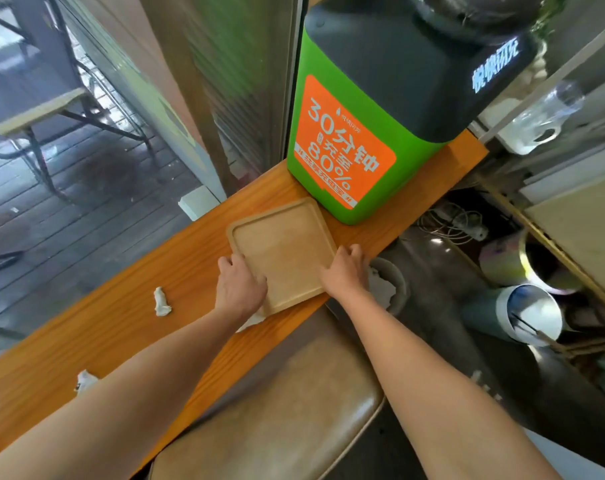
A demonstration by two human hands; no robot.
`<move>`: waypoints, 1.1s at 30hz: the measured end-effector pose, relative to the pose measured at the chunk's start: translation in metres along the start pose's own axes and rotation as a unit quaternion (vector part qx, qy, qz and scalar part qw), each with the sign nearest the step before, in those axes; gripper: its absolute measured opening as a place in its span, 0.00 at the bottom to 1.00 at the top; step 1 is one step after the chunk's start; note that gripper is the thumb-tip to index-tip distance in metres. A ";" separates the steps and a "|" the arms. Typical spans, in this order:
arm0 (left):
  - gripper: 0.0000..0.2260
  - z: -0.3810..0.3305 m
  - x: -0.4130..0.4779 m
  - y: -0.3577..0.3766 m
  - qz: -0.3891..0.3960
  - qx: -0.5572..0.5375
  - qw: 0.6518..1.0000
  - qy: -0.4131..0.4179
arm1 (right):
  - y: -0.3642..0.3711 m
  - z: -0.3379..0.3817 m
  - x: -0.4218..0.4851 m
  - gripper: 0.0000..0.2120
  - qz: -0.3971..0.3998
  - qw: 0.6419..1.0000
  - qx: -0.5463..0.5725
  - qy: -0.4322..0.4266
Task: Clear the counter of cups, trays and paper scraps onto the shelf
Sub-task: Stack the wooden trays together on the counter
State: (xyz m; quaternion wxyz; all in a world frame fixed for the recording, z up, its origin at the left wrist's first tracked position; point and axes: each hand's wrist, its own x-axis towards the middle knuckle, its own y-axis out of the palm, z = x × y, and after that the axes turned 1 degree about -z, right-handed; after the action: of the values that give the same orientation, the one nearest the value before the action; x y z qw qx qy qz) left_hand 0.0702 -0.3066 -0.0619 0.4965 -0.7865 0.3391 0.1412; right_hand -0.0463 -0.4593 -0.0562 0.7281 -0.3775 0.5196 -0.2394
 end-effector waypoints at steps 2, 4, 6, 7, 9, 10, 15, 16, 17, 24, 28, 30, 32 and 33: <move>0.21 -0.001 -0.001 0.004 -0.023 -0.032 0.999 -0.026 | 0.005 0.000 0.001 0.27 -0.020 1.000 0.004 0.002; 0.20 0.000 0.000 0.006 -0.040 -0.081 0.994 -0.067 | 0.008 0.005 0.001 0.27 -0.021 0.999 0.034 0.011; 0.20 0.001 0.001 0.005 -0.034 -0.129 0.984 -0.118 | 0.009 0.013 0.000 0.29 -0.016 0.996 0.083 0.033; 0.21 0.002 0.003 0.004 -0.024 -0.148 0.978 -0.142 | 0.009 0.015 0.000 0.30 -0.012 0.993 0.104 0.046; 0.21 0.004 0.006 -0.001 -0.002 -0.172 0.969 -0.176 | 0.006 0.017 0.000 0.34 0.002 0.985 0.155 0.078; 0.20 0.006 0.009 -0.005 0.008 -0.184 0.965 -0.186 | 0.005 0.016 0.000 0.35 0.007 0.978 0.185 0.092; 0.25 0.012 0.007 -0.018 0.047 -0.293 0.931 -0.213 | 0.002 0.023 -0.017 0.30 0.018 0.957 0.270 0.101; 0.26 0.014 0.004 -0.021 0.053 -0.306 0.928 -0.208 | 0.002 0.027 -0.024 0.30 0.017 0.956 0.276 0.099; 0.26 0.017 0.000 -0.025 0.059 -0.310 0.928 -0.198 | 0.001 0.030 -0.031 0.29 0.013 0.955 0.279 0.097; 0.26 0.059 -0.040 -0.070 0.044 -0.326 0.931 -0.160 | 0.005 0.061 -0.098 0.25 -0.008 0.958 0.275 0.078; 0.26 0.104 -0.069 -0.104 0.036 -0.340 0.931 -0.127 | 0.026 0.088 -0.154 0.24 -0.020 0.961 0.269 0.059; 0.26 0.134 -0.085 -0.122 0.025 -0.349 0.930 -0.109 | 0.041 0.104 -0.185 0.26 -0.010 0.962 0.268 0.056; 0.25 0.169 -0.100 -0.143 0.008 -0.345 0.933 -0.102 | 0.059 0.124 -0.215 0.28 0.003 0.962 0.268 0.045; 0.25 0.185 -0.107 -0.151 0.000 -0.344 0.934 -0.102 | 0.068 0.133 -0.228 0.28 0.011 0.962 0.270 0.040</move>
State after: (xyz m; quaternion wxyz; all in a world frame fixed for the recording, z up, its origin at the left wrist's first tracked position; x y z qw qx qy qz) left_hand 0.1150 -0.0602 0.0155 0.2280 -0.8902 0.2173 0.3290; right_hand -0.0033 -0.2092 0.0438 0.7841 -0.1517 0.4685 -0.3777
